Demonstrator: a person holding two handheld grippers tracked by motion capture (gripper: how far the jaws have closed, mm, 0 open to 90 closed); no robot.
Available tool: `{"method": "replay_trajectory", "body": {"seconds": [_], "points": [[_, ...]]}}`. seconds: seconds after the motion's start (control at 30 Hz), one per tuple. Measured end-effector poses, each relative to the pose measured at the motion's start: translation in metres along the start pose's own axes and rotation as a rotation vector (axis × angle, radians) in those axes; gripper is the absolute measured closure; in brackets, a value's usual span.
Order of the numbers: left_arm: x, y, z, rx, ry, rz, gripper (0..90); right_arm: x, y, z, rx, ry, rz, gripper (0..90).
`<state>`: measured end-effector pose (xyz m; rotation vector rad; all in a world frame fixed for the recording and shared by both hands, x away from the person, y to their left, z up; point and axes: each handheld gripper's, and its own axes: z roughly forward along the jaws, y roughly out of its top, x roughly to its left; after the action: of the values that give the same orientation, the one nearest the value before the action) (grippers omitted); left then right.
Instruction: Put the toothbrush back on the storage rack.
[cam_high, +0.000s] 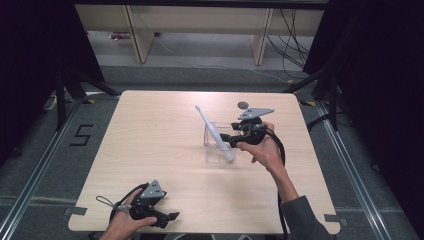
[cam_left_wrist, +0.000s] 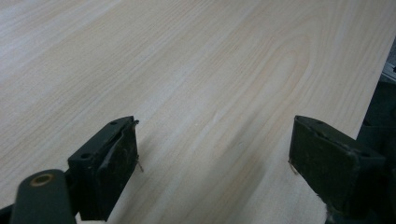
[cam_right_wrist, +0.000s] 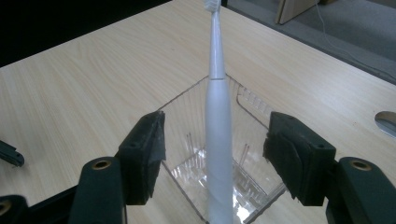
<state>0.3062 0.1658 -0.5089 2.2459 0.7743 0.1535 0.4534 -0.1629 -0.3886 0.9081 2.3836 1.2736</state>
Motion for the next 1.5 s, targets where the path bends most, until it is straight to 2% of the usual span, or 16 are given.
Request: {"method": "replay_trajectory", "body": {"seconds": [0.07,0.37,0.5,0.53,0.57,0.63,0.67,0.7,0.77,0.83,0.93,1.03,1.1,1.23,1.27,1.5], "points": [[0.000,0.000,0.000,-0.001,0.008,-0.003,14.9,0.002,-0.001,-0.003,0.003,-0.010,0.023,36.9],[0.000,0.000,0.000,-0.004,0.008,-0.002,14.9,0.004,-0.009,-0.011,-0.014,-0.006,-0.002,34.2],[0.001,0.000,-0.001,-0.003,0.009,0.001,14.9,0.007,-0.013,-0.019,-0.008,-0.012,0.029,34.1],[0.001,0.000,-0.001,-0.004,0.007,0.000,14.9,0.005,-0.014,-0.020,-0.013,-0.002,0.002,34.1],[0.001,0.000,-0.001,-0.003,0.007,0.000,14.9,0.006,-0.016,-0.021,-0.013,-0.004,0.024,34.0],[-0.001,0.000,0.000,-0.015,-0.004,-0.015,14.9,0.004,-0.018,-0.024,-0.008,-0.010,0.010,34.1],[0.000,0.000,-0.001,-0.004,0.007,-0.002,14.9,0.004,-0.018,-0.025,-0.016,-0.033,0.006,34.0],[0.000,0.000,-0.001,-0.002,0.008,0.002,14.9,0.005,-0.019,-0.026,0.000,-0.021,0.028,34.0],[0.000,0.000,-0.001,-0.003,0.009,0.002,14.9,0.003,-0.020,-0.026,-0.007,-0.029,0.008,34.0],[-0.001,0.000,0.000,-0.014,0.000,-0.012,14.9,0.006,-0.021,-0.027,-0.002,-0.013,0.039,34.0],[-0.001,0.000,0.000,-0.015,-0.001,-0.013,14.9,0.006,-0.022,-0.028,-0.002,-0.022,-0.004,33.5],[0.000,0.000,-0.001,-0.002,0.009,0.003,14.9,0.009,-0.024,-0.029,-0.004,-0.017,0.023,33.0],[0.000,0.000,-0.001,-0.003,0.009,0.003,14.9,0.007,-0.025,-0.031,-0.003,-0.025,-0.007,32.7],[-0.001,0.000,0.000,-0.014,-0.001,-0.012,14.9,0.009,-0.028,-0.033,-0.006,-0.024,0.017,31.7],[-0.001,0.000,0.000,-0.014,-0.001,-0.012,14.9,0.008,-0.029,-0.035,-0.013,-0.030,-0.011,31.2],[0.000,0.000,-0.001,-0.003,0.009,0.002,14.9,0.007,-0.035,-0.043,-0.013,-0.032,0.003,29.7]]}}
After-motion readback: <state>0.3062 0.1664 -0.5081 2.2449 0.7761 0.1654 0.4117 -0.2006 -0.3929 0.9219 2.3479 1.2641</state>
